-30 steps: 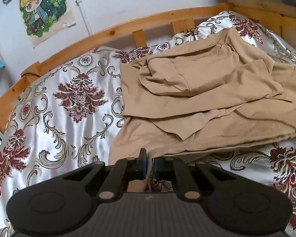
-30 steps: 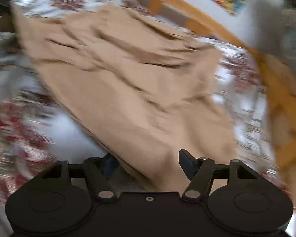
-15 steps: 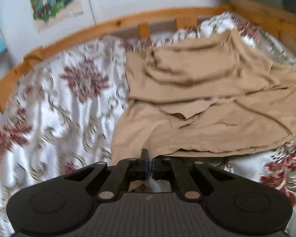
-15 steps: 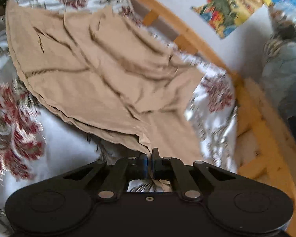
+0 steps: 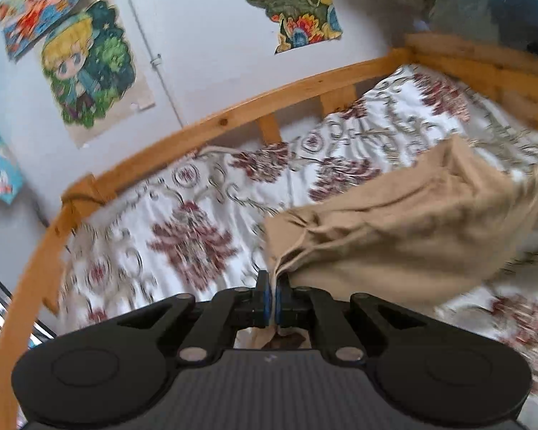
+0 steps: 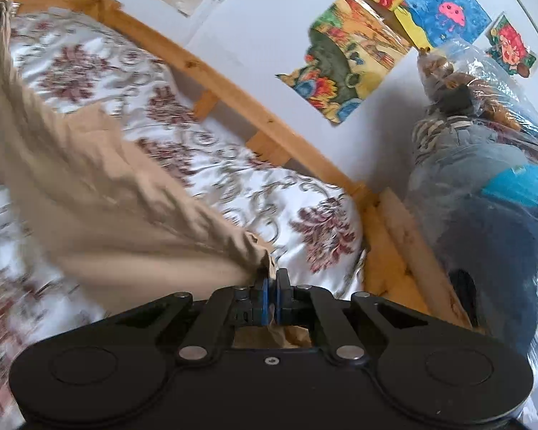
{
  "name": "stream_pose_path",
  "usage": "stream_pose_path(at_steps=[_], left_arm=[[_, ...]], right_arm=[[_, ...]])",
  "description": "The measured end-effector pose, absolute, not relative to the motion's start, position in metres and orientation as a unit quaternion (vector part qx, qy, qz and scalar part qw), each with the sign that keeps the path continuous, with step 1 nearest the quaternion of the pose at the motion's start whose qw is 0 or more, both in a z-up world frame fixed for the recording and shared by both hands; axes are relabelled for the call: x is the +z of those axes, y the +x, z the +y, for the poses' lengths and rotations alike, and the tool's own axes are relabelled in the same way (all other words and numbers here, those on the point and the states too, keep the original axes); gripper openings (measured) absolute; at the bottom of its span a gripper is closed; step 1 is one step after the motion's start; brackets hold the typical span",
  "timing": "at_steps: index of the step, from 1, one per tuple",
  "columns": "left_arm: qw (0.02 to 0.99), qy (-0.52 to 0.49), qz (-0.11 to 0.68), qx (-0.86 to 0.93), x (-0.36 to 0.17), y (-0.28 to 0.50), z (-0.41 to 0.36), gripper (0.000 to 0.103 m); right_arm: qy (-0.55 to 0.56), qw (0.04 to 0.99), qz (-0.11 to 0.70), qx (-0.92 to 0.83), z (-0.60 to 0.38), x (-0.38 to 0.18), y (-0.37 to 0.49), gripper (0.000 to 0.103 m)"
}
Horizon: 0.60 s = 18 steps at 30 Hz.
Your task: Fold large clothes
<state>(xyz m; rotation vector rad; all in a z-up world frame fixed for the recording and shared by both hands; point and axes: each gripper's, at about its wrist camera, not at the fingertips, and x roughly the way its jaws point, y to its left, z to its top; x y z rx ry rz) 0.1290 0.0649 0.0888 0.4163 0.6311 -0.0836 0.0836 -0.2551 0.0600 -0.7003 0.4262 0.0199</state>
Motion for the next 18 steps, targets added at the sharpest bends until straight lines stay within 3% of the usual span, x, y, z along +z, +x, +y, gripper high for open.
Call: stream_pose_path(at_steps=[6,9,13,14,15,16,18], left_arm=[[0.905,0.257,0.338,0.005,0.056,0.248,0.048,0.003],[0.888,0.261,0.377,0.016,0.021,0.295,0.048,0.003],[0.881,0.194,0.432,-0.002,-0.020,0.336,0.067,0.004],[0.882,0.171,0.439,-0.006,-0.027,0.340,0.073,0.006],[0.884,0.153,0.442,-0.009,-0.030,0.342,0.076,0.007],[0.888,0.131,0.440,-0.011,-0.031,0.342,0.082,0.011],[0.898,0.104,0.427,-0.010,-0.029,0.336,0.090,0.044]], right_arm=[[-0.366,0.899,0.240,-0.033,-0.254,0.022,0.207,0.004],[-0.374,0.894,0.245,-0.033,-0.248,0.000,0.249,0.009],[-0.331,0.910,0.247,-0.039,-0.258,-0.019,0.267,0.038],[-0.309,0.919,0.243,-0.036,-0.265,-0.021,0.264,0.040],[-0.292,0.925,0.239,-0.033,-0.268,-0.021,0.258,0.049],[-0.273,0.933,0.232,-0.037,-0.275,-0.020,0.252,0.064],[-0.223,0.952,0.204,-0.042,-0.289,-0.013,0.231,0.081]])
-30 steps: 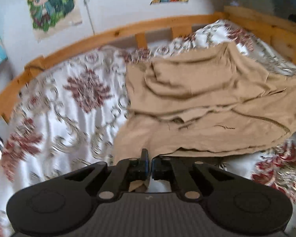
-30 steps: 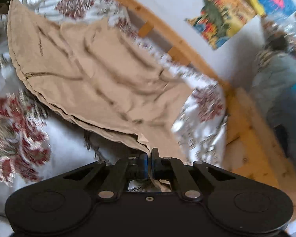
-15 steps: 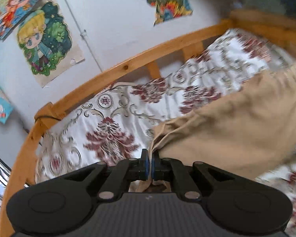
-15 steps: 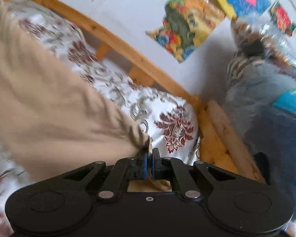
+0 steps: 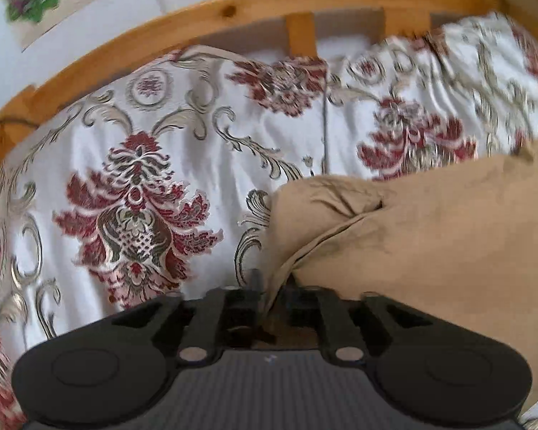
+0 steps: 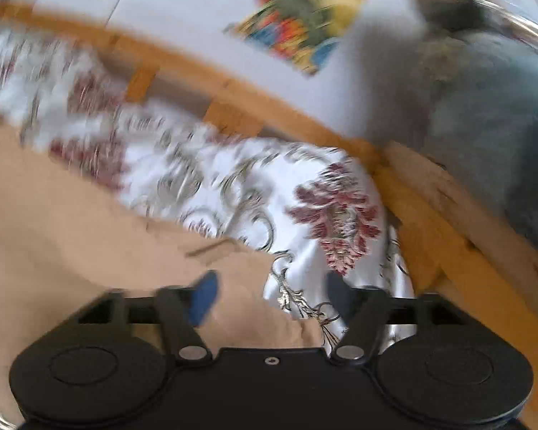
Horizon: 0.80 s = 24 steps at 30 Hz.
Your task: Fold large clothes
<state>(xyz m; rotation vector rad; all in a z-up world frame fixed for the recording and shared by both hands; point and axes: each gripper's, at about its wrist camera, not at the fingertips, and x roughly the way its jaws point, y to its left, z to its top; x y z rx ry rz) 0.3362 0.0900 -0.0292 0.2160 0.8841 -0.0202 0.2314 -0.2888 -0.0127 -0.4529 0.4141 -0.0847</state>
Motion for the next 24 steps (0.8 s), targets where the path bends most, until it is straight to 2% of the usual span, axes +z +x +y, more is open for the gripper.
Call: stream_pose_path(at_steps=[1,2,4,7,11,16,18,22,24], left_arm=[[0.905,0.095,0.414,-0.008,-0.026,0.331,0.094,0.084],[0.915,0.085,0.393,-0.001,-0.021,0.321,0.097,0.102],[0.933,0.080,0.351,0.012,-0.017,0.302,0.101,0.102],[0.936,0.080,0.341,0.030,-0.023,0.287,0.103,0.102],[0.923,0.094,0.358,0.106,-0.055,0.285,0.104,0.102],[0.892,0.039,0.411,0.183,-0.100,0.306,0.131,0.100],[0.897,0.026,0.396,0.195,-0.114,0.305,0.137,0.102],[0.909,0.064,0.359,0.201,-0.125,0.300,0.130,0.103],[0.908,0.063,0.358,0.210,-0.116,0.297,0.126,0.097]], right_arm=[[-0.194,0.962,0.186,-0.044,-0.296,-0.009,0.218,0.091],[-0.177,0.967,0.173,-0.053,-0.301,-0.008,0.209,0.095],[-0.153,0.973,0.152,-0.078,-0.309,-0.010,0.195,0.098],[-0.132,0.970,0.169,-0.117,-0.323,-0.022,0.199,0.098],[-0.135,0.956,0.184,-0.183,-0.334,-0.044,0.213,0.099],[-0.156,0.939,0.230,-0.204,-0.344,-0.084,0.230,0.101],[-0.149,0.940,0.229,-0.205,-0.348,-0.097,0.232,0.102],[-0.142,0.941,0.233,-0.200,-0.350,-0.108,0.233,0.102],[-0.140,0.943,0.225,-0.202,-0.350,-0.103,0.228,0.102]])
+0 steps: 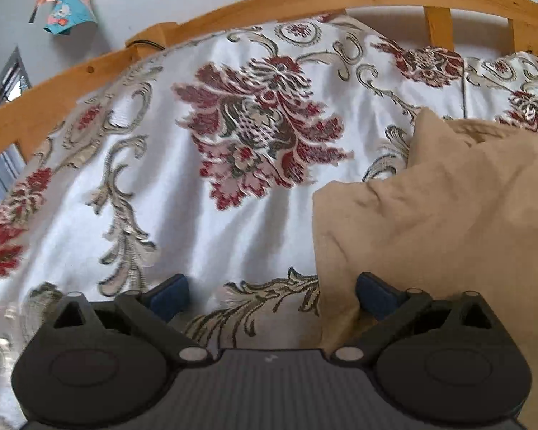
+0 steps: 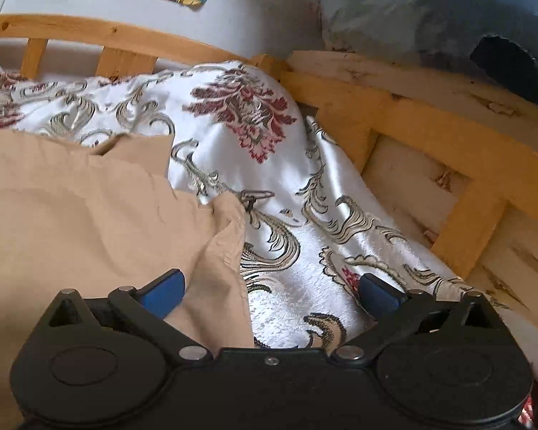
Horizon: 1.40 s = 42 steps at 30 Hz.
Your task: Fold large clothes
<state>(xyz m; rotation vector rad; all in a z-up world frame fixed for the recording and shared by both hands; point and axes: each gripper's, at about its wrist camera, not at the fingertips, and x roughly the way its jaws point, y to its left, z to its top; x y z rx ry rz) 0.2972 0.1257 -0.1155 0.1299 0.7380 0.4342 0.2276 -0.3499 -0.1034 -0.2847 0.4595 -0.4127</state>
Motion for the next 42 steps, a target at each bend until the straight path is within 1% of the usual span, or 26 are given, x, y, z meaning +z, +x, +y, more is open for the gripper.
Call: stream_pose_path(at_steps=[3,5,7,9,12,13,15,18,20,24,28,31,33,35,37,40,42], left_arm=[[0.922,0.059,0.325,0.205,-0.089,0.279,0.108,0.096],[0.943,0.059,0.280,0.169,-0.071,0.260,0.087,0.102],[0.957,0.066,0.248,0.134,-0.058,0.252,0.063,0.102],[0.964,0.064,0.246,0.083,-0.055,0.259,0.037,0.102],[0.957,0.069,0.279,0.049,-0.067,0.279,0.005,0.102],[0.954,0.078,0.284,0.045,-0.075,0.284,-0.004,0.102],[0.952,0.095,0.287,0.050,-0.093,0.289,-0.012,0.103],[0.952,0.075,0.296,0.035,-0.116,0.287,-0.006,0.103],[0.950,0.060,0.305,0.024,-0.129,0.291,0.000,0.103],[0.951,0.052,0.304,0.022,-0.134,0.297,0.000,0.103],[0.951,0.051,0.303,0.021,-0.121,0.288,0.003,0.102],[0.964,0.056,0.259,0.021,-0.099,0.257,0.003,0.102],[0.969,0.047,0.242,0.005,-0.085,0.231,0.008,0.102],[0.964,0.033,0.263,0.009,-0.077,0.210,0.012,0.102],[0.953,-0.005,0.303,0.006,-0.076,0.191,0.022,0.102],[0.936,-0.090,0.342,0.002,-0.085,0.165,0.042,0.102],[0.925,-0.121,0.361,-0.013,-0.093,0.158,0.052,0.102]], right_arm=[[-0.150,0.943,0.198,-0.220,-0.338,-0.082,0.218,0.098],[-0.150,0.955,0.155,-0.203,-0.319,-0.061,0.206,0.099],[-0.149,0.966,0.125,-0.167,-0.295,-0.046,0.203,0.102],[-0.138,0.977,0.119,-0.108,-0.266,-0.039,0.208,0.102],[-0.146,0.981,0.126,-0.035,-0.225,-0.044,0.221,0.102],[-0.153,0.979,0.131,-0.023,-0.214,-0.049,0.226,0.102],[-0.178,0.969,0.171,0.005,-0.199,-0.065,0.240,0.100],[-0.166,0.961,0.221,0.009,-0.199,-0.096,0.246,0.100],[-0.159,0.962,0.223,0.008,-0.200,-0.111,0.245,0.100],[-0.179,0.958,0.223,0.003,-0.193,-0.120,0.254,0.101],[-0.148,0.961,0.232,0.031,-0.203,-0.109,0.245,0.102],[-0.135,0.964,0.225,0.029,-0.216,-0.078,0.218,0.102],[-0.107,0.965,0.239,0.032,-0.227,-0.059,0.201,0.102],[-0.055,0.959,0.274,0.036,-0.243,-0.043,0.180,0.102],[0.004,0.951,0.305,0.047,-0.259,-0.036,0.156,0.102],[0.064,0.940,0.334,0.040,-0.274,-0.041,0.131,0.102],[0.084,0.932,0.353,0.025,-0.282,-0.047,0.131,0.102]])
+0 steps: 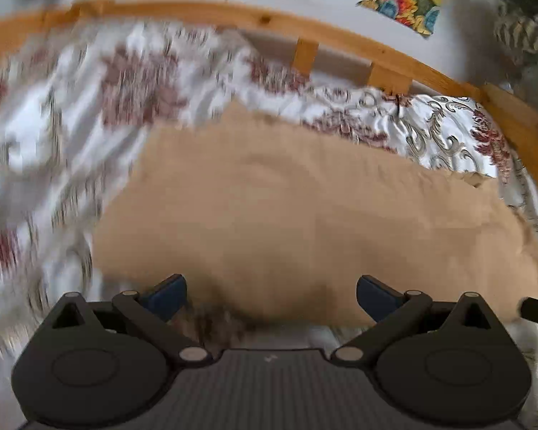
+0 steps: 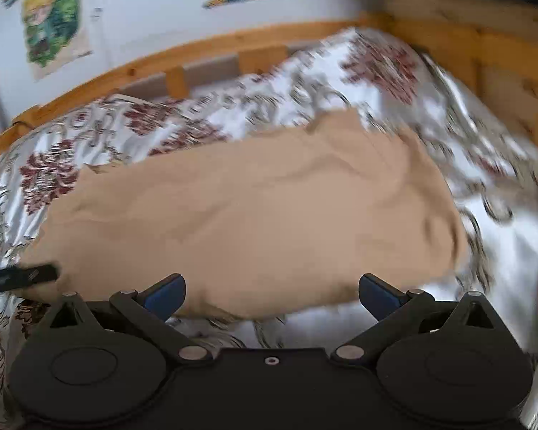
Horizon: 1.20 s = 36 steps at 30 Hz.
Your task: Fold large clothes
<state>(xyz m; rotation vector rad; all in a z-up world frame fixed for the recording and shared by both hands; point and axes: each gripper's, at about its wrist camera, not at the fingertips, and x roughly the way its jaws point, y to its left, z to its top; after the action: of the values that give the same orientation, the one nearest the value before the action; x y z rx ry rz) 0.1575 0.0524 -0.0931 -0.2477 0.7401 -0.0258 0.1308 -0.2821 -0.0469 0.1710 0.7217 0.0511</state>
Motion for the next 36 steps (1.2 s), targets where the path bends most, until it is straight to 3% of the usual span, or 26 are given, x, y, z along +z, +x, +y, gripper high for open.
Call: stream_pose_path(at_steps=[4,9,11,13,17,19,21,24,26,28,31,32,33,34,36], left_arm=[[0.903,-0.166,0.397,-0.027,-0.106,0.160,0.068,0.102],[0.886,-0.271,0.376,-0.002,-0.119,0.175,0.100,0.102],[0.877,-0.302,0.375,0.016,-0.125,0.185,0.112,0.102],[0.871,-0.324,0.368,0.032,-0.125,0.191,0.118,0.099],[0.872,-0.322,0.361,0.072,-0.121,0.198,0.121,0.068],[0.874,-0.323,0.351,0.089,-0.118,0.195,0.127,0.028],[0.874,-0.332,0.345,0.083,-0.116,0.194,0.134,0.025],[0.879,-0.320,0.347,0.072,-0.116,0.195,0.137,0.026],[0.878,-0.321,0.350,0.064,-0.119,0.195,0.140,0.035],[0.872,-0.334,0.352,0.058,-0.122,0.195,0.143,0.043],[0.867,-0.346,0.355,0.050,-0.126,0.199,0.147,0.052],[0.865,-0.350,0.356,0.046,-0.127,0.200,0.147,0.056],[0.864,-0.353,0.357,0.044,-0.127,0.202,0.148,0.060],[0.862,-0.357,0.358,0.034,-0.128,0.204,0.149,0.071],[0.861,-0.359,0.358,0.018,-0.129,0.208,0.148,0.077]], right_arm=[[0.213,0.895,0.391,-0.015,-0.314,-0.065,0.142,0.102],[0.271,0.895,0.349,-0.066,-0.344,-0.079,0.149,0.095],[0.287,0.896,0.327,-0.090,-0.355,-0.081,0.151,0.087],[0.305,0.891,0.315,-0.119,-0.368,-0.085,0.152,0.058],[0.302,0.889,0.315,-0.141,-0.377,-0.078,0.143,0.026],[0.286,0.895,0.312,-0.143,-0.370,-0.065,0.131,0.014],[0.283,0.898,0.306,-0.146,-0.364,-0.051,0.115,0.012],[0.278,0.899,0.302,-0.154,-0.358,-0.043,0.099,0.013],[0.273,0.890,0.320,-0.177,-0.356,-0.046,0.095,0.018],[0.258,0.889,0.320,-0.204,-0.354,-0.045,0.089,0.029],[0.208,0.906,0.290,-0.227,-0.345,-0.033,0.085,0.036],[0.180,0.917,0.278,-0.222,-0.337,-0.029,0.086,0.041],[0.148,0.930,0.265,-0.209,-0.326,-0.026,0.088,0.054],[0.125,0.940,0.255,-0.189,-0.316,-0.024,0.092,0.068],[0.065,0.963,0.232,-0.123,-0.289,-0.026,0.106,0.079]])
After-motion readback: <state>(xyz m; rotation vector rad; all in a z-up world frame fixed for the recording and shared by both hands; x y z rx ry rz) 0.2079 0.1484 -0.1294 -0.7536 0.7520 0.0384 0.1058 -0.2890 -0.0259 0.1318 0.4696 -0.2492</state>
